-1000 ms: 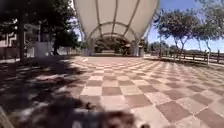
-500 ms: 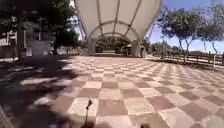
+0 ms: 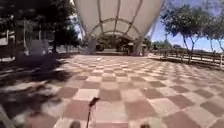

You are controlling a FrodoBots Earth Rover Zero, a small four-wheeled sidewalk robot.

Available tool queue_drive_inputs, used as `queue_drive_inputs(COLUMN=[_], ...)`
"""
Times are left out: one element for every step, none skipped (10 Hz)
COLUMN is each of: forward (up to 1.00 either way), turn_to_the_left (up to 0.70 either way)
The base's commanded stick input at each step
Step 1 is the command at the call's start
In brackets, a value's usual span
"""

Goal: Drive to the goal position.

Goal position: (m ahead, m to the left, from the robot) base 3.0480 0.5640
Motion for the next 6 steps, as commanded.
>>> queue_drive_inputs(forward=[1.00,1.00,1.00,1.00,1.00,1.00], turn_to_the_left=[0.00,0.00,0.00,0.00,0.00,0.00])
